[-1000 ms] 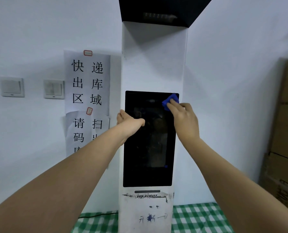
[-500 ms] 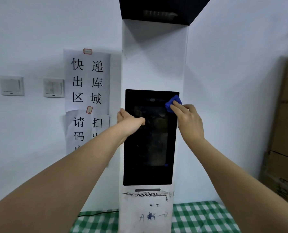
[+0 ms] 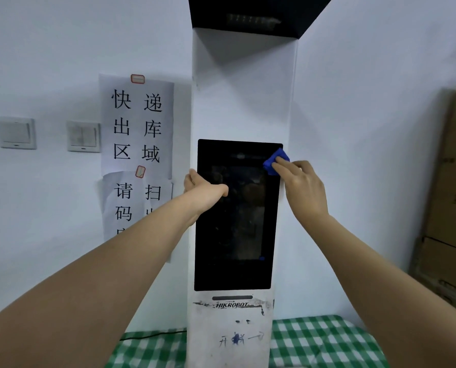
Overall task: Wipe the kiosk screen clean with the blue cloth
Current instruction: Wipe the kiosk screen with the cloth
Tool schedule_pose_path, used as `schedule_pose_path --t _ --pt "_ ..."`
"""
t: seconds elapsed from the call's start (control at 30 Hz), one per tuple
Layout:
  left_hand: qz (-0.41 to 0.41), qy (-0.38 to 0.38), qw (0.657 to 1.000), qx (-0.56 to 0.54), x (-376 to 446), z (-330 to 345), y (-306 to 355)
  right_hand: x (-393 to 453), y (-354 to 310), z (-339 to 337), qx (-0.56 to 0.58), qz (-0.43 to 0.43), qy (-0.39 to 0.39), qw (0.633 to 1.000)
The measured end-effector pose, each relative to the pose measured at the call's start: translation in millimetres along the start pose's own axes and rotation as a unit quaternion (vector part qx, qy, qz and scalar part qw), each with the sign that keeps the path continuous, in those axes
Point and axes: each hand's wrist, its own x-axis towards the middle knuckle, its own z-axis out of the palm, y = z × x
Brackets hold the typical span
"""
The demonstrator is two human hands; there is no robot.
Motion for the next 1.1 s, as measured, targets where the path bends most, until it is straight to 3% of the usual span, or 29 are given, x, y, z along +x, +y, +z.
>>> schedule_pose_path --t 0.2,0.43,0.7,1.1 --pt "0.001 -0.002 1.0 -0.004 1 -3 0 13 -5 3 0.025 0.051 0.021 0.998" --pt "0.001 0.001 1.0 0.0 1 -2 -1 -7 -2 2 0.007 0.027 0.005 1.0" --pt "0.01 -0.004 1.0 -0.001 2 -2 -3 6 -2 6 0.045 0.074 0.032 0.996" --pt "0.009 -0.013 1.0 -0.017 -2 -3 -8 -7 -23 12 0.092 0.122 0.004 0.988"
